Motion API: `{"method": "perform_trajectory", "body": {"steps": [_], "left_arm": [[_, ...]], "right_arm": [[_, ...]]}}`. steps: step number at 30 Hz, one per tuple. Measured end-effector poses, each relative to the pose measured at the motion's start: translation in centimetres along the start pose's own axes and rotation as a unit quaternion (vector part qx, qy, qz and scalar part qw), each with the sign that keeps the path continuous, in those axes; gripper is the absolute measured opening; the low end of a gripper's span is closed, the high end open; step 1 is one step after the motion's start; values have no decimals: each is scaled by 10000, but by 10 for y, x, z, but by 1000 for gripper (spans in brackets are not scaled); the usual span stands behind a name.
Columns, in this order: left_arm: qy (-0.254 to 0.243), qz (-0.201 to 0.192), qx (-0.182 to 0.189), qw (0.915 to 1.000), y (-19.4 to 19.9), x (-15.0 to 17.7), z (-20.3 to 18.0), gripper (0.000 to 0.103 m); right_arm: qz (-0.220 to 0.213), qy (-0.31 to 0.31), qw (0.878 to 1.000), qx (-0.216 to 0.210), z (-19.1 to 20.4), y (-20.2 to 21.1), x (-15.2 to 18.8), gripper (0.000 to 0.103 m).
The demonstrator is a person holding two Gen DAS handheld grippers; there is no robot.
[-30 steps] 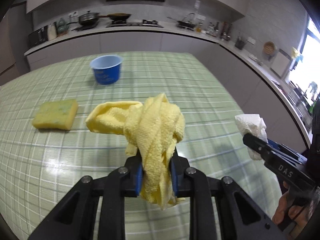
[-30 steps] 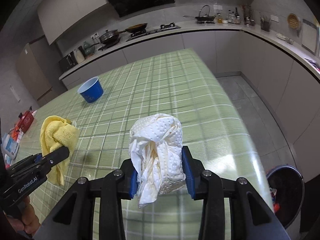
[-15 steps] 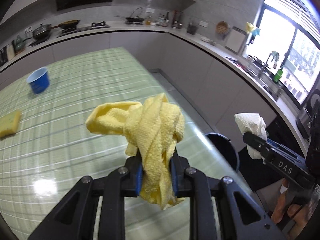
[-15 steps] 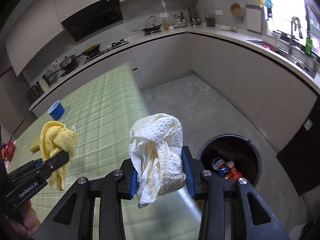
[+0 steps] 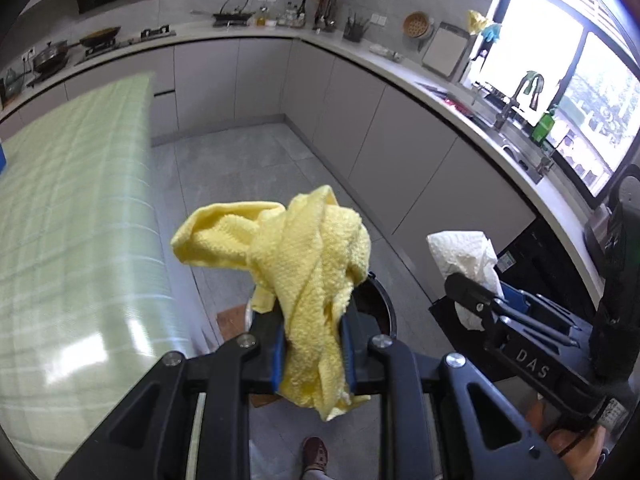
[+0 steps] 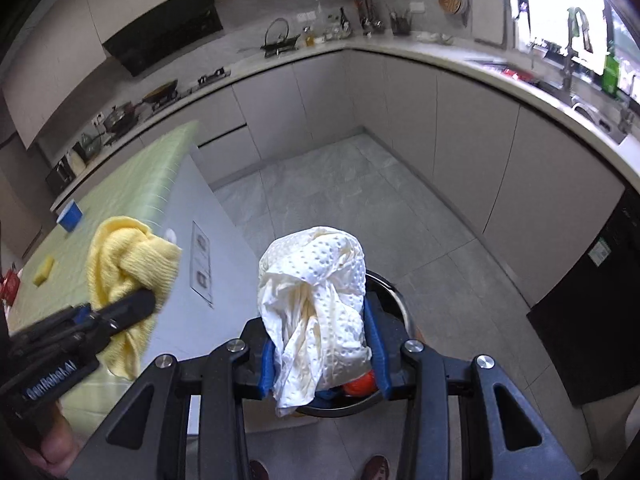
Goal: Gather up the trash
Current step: 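Lift and carry the yellow cloth and paper towel over the black bin with both tools, then open the left tool to drop the cloth while the right tool drops the paper towel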
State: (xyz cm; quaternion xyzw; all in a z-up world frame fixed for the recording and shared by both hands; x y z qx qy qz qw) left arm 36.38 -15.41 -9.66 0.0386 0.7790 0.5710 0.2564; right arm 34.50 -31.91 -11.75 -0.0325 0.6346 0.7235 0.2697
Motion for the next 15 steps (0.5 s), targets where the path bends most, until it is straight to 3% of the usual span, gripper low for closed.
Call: {"method": "perform_trajectory", "body": {"steps": [5, 11, 15], "left_arm": [[322, 328, -245, 9986, -60, 4, -14, 24], [667, 633, -613, 9939, -130, 10, -2, 26], [917, 802, -705, 9900, -158, 7, 9, 38]], "right_arm": [[327, 200, 9992, -75, -32, -48, -5, 41], [646, 451, 9968, -152, -48, -116, -3, 41], [759, 551, 9955, -99, -52, -145, -3, 50]]}}
Point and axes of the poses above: each gripper's, at about its wrist camera, not at the fingertips, and y roughly against the way its jaws point, z to its left, x to its underside, the point moved 1 cm from there along -y, roughly the way its jaws point, and after that the axes turned 15 degrees about z, right-handed, at the moved point
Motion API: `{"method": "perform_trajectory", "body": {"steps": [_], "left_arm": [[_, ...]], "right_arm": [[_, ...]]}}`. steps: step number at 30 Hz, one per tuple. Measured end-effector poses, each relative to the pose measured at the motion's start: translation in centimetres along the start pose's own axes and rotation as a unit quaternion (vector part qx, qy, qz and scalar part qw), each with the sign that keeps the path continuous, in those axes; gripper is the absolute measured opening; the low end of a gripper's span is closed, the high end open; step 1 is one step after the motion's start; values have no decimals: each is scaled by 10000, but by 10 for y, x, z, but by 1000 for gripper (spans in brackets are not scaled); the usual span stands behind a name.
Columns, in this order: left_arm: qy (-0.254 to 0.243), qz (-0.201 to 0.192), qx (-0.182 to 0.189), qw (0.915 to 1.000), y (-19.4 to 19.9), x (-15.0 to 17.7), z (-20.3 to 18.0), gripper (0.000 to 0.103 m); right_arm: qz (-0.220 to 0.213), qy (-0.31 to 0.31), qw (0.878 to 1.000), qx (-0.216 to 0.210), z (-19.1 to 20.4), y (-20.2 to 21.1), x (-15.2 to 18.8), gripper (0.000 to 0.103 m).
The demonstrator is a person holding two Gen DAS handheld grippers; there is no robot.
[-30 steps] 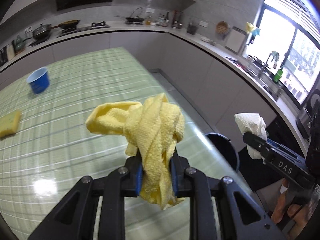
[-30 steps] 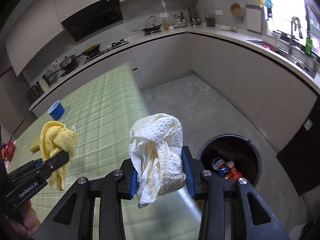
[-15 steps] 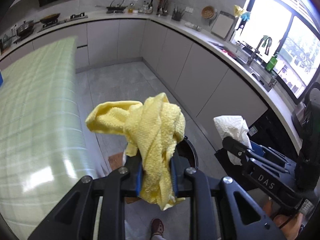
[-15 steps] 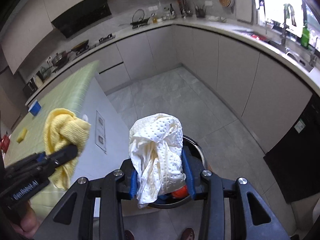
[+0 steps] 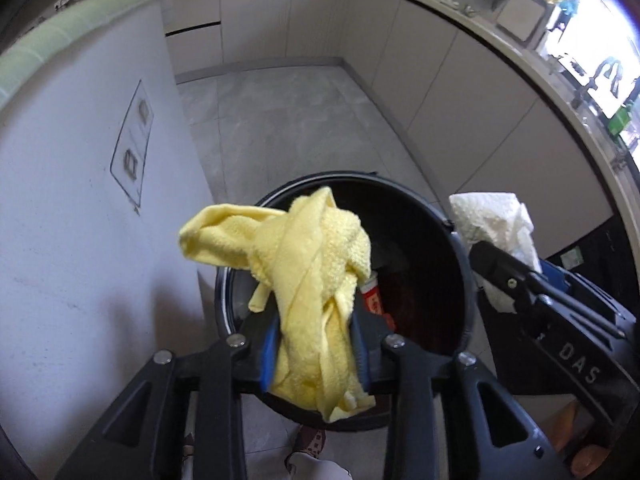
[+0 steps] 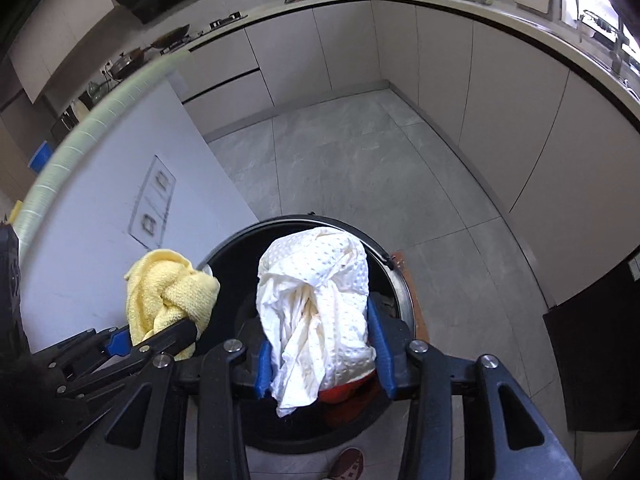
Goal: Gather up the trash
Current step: 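Open the left tool to drop the cloth while the right tool drops the paper towel, then move both tools back to the island toward the yellow sponge and blue cup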
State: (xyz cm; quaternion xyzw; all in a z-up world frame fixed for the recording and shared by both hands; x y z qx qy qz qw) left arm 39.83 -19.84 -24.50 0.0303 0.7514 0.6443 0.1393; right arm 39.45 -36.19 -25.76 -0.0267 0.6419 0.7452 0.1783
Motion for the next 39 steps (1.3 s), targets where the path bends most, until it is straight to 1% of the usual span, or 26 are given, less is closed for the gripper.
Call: {"method": "perform_trajectory", "body": {"steps": [1, 2, 3, 4, 6, 9, 11, 13, 15, 17, 23, 28, 29, 31, 34, 36, 37, 39], "left_arm": [[13, 54, -7, 10000, -4, -2, -3, 43], [34, 58, -22, 10000, -5, -3, -2, 46], [80, 35, -84, 9999, -5, -4, -2, 52], [130, 19, -139, 9998, -3, -4, 0, 60], [174, -35, -139, 9997, 6, -3, 0, 63], [169, -220, -204, 9994, 16, -1, -4, 67], [169, -255, -160, 9994, 26, 0, -4, 67], [136, -351, -140, 9992, 35, 0, -5, 67], [75, -342, -96, 9993, 43, 4, -8, 67], [16, -336, -79, 9994, 50, 4, -10, 67], [-145, -410, 283, 9987, 89, 4, -17, 67], [-415, -611, 543, 9958, 132, 11, -17, 67], [-452, -641, 581, 9952, 138, 10, -15, 67], [-529, -782, 645, 9934, 161, 16, -3, 67], [-508, -947, 647, 9921, 188, 24, 28, 67], [-401, -1048, 561, 9921, 203, 29, 57, 67], [-296, -1107, 492, 9922, 213, 32, 83, 67], [-108, -1214, 350, 9919, 223, 38, 119, 67]], "right_arm": [[60, 12, 10000, 30, -1, -6, -3, 57], [63, 24, 10000, 71, -2, -9, -6, 59], [20, 13, 9999, 115, -2, -9, -7, 63], [-16, -20, 9999, 146, -3, -9, -9, 66], [-43, -138, 9998, 141, -8, -6, -11, 66], [-169, -285, 9994, -61, -12, 6, -12, 66], [-96, -312, 9994, 66, -10, 8, -13, 66], [-217, -427, 9989, -27, -10, 18, -11, 66], [-315, -500, 9982, 66, -11, 30, -8, 66], [-351, -579, 9977, 72, -12, 40, -7, 66], [-500, -788, 9954, 216, -10, 82, 0, 66], [-729, -950, 9923, 328, -1, 124, 7, 66], [-802, -972, 9915, 328, 3, 134, 8, 66], [-920, -964, 9907, 285, 16, 152, 10, 66], [-1058, -862, 9905, 173, 51, 174, 11, 66], [-1157, -705, 9908, 27, 89, 185, 9, 66], [-1181, -630, 9910, -31, 103, 188, 8, 66], [-1217, -396, 9916, -181, 150, 191, 5, 66]]}}
Point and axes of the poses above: each gripper's, at about its wrist camera, not at the fingertips, and y roughly against the way its jaws point, z to its left, x to its underside, the point moved 1 cm from there along -y, roughly the way its jaws point, and after that the axes turned 15 degrees about z, right-handed, at the moved point
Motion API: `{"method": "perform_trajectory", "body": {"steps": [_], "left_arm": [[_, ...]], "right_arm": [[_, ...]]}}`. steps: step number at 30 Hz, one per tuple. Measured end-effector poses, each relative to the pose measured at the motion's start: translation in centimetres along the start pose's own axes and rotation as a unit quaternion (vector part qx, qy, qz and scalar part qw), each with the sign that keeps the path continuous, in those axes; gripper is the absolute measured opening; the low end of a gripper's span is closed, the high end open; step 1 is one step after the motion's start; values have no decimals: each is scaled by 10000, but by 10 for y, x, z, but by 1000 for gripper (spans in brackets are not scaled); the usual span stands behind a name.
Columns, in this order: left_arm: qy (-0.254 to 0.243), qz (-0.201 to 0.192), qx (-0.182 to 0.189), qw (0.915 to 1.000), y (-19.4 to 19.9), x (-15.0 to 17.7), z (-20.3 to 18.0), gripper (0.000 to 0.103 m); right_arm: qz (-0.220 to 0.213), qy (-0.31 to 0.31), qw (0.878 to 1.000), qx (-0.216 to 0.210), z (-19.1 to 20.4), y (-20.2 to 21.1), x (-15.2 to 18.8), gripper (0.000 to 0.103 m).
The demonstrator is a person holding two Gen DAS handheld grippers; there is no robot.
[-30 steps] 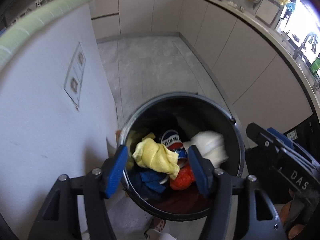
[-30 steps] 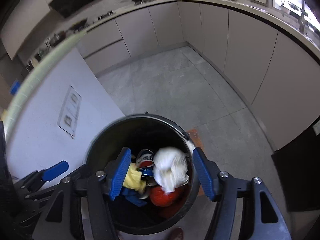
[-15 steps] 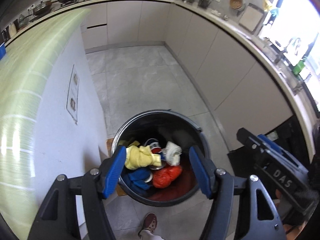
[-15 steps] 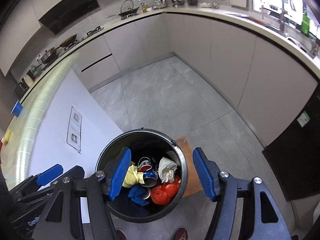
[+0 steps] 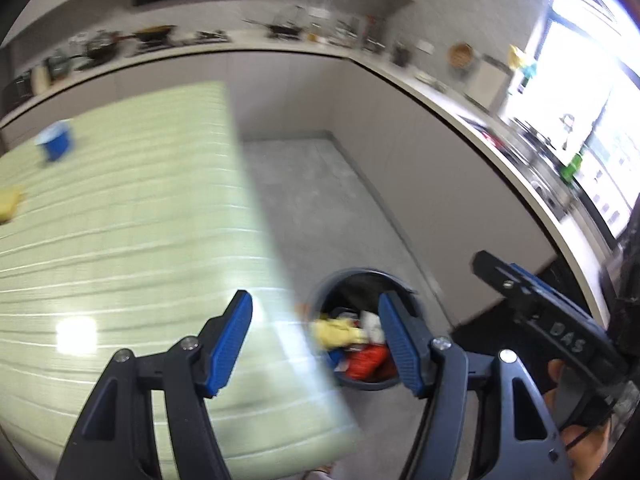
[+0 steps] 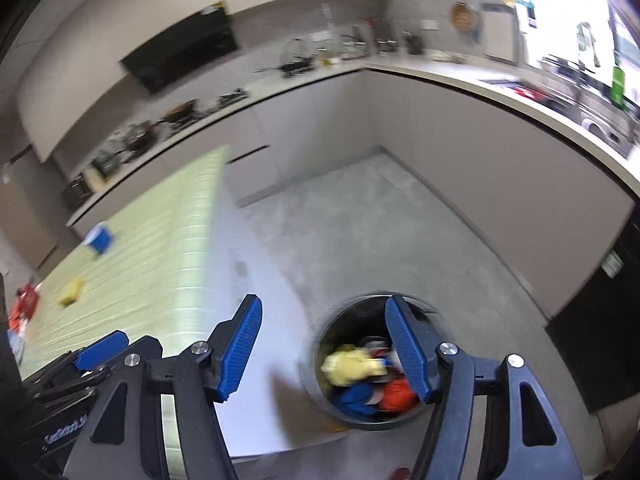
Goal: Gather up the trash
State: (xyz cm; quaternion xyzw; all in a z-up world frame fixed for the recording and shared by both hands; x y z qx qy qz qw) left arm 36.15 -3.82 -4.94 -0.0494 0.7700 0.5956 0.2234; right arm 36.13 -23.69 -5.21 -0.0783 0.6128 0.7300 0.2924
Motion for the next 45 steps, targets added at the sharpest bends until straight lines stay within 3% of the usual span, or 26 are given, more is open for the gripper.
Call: {"method": "perform_trajectory", "body": {"steps": [7, 14, 21, 28, 36, 45], "left_arm": [[835, -245, -768, 9932, 48, 17, 169, 67], [1440, -308, -1275, 9808, 70, 34, 287, 67], [1860, -212, -1323, 9734, 68, 31, 346, 67], [2007, -42, -1450, 9689, 63, 12, 394, 67], [1960, 193, -1480, 9692, 38, -14, 421, 67], [1478, 497, -1385, 9780, 2, -48, 443, 67]], "right_arm": [[40, 657, 9965, -520, 151, -23, 12, 66], [198, 1158, 9885, -948, 285, -56, 29, 66], [322, 1670, 9795, -1079, 372, -73, 22, 66], [570, 1878, 9708, -1375, 429, -116, -3, 66], [752, 1976, 9682, -1336, 459, -151, -26, 66], [808, 1535, 9795, -1020, 474, -181, -38, 66]]}}
Point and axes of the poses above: each gripper's, at about its wrist camera, not at the fingertips, and y roughly against the way its jaws point, z to its left, x to its underside, the point moved 1 cm from there along -y, roughly the way its jaws point, and after that the axes turned 15 degrees about z, right-handed, at the moved point
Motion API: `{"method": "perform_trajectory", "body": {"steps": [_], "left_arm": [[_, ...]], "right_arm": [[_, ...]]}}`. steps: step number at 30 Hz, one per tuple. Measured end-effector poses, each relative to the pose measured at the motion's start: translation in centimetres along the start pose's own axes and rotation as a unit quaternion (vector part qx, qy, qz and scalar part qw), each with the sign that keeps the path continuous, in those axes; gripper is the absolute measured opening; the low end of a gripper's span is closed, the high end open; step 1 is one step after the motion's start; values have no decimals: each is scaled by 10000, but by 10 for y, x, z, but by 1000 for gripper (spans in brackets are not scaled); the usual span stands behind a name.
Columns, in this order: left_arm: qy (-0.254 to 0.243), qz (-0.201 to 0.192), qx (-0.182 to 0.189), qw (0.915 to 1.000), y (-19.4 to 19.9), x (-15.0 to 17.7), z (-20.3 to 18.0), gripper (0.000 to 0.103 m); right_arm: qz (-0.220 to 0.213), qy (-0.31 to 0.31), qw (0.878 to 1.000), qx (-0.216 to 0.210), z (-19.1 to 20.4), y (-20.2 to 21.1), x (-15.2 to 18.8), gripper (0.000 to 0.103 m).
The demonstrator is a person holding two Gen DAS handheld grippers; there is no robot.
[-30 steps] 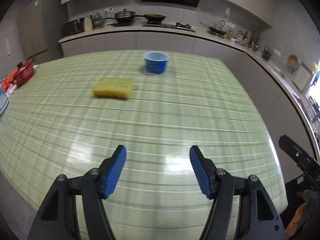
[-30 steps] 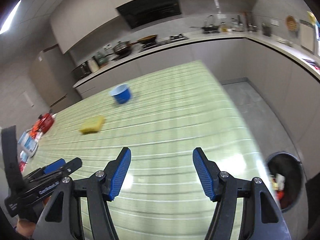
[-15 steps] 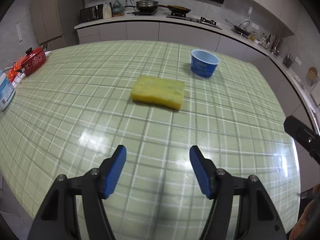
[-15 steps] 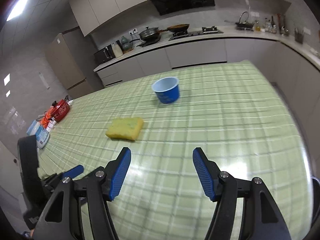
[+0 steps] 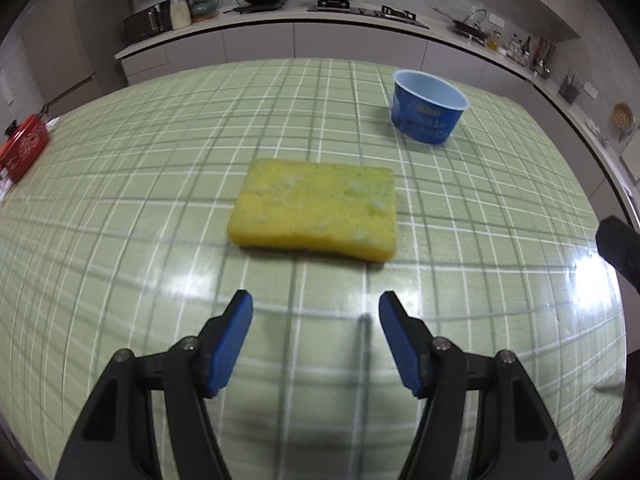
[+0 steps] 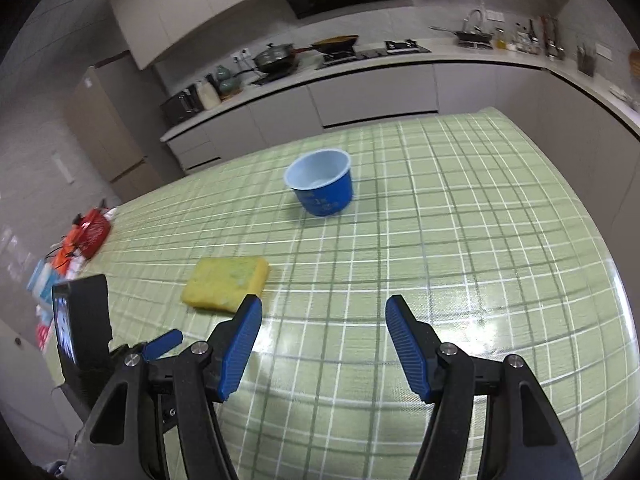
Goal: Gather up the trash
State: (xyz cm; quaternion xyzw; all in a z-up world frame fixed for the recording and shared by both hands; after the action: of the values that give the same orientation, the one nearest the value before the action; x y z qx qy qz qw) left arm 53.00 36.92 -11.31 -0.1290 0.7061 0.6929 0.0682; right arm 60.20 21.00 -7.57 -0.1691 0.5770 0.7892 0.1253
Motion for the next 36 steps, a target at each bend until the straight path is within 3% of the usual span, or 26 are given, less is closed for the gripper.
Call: {"method": "perform_trajectory", "body": {"steps": [9, 17, 19, 26, 32, 36], "left_arm": [[-153, -204, -55, 9997, -22, -41, 1, 67], [224, -291, 136, 9992, -24, -80, 9, 67], [171, -365, 231, 9989, -15, -81, 11, 67], [54, -504, 0, 9987, -10, -78, 38, 67], [783, -575, -92, 9952, -13, -77, 80, 67], [1018, -772, -186, 9916, -8, -72, 97, 67]], "right_arm": [[79, -342, 9992, 180, 4, -25, -17, 66], [93, -383, 9989, 272, 3, -38, -30, 66], [118, -421, 9987, 270, 1, -43, -36, 66], [153, -355, 9992, 141, 9, -60, -53, 66], [199, -233, 9995, 68, 20, -68, -55, 66], [259, -265, 9993, 74, 19, -73, -54, 66]]}}
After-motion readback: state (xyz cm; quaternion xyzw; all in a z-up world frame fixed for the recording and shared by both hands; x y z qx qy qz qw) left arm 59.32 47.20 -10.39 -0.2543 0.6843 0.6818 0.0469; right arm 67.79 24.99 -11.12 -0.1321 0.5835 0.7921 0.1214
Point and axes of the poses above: each gripper's, at about its wrist camera, not at the fingertips, and y roughly against the way its jaws point, z to its left, x to its underside, the point moved 1 cm from there along -y, roughly the way its jaws point, and after that the axes turned 15 degrees about z, right-handed, at the moved point
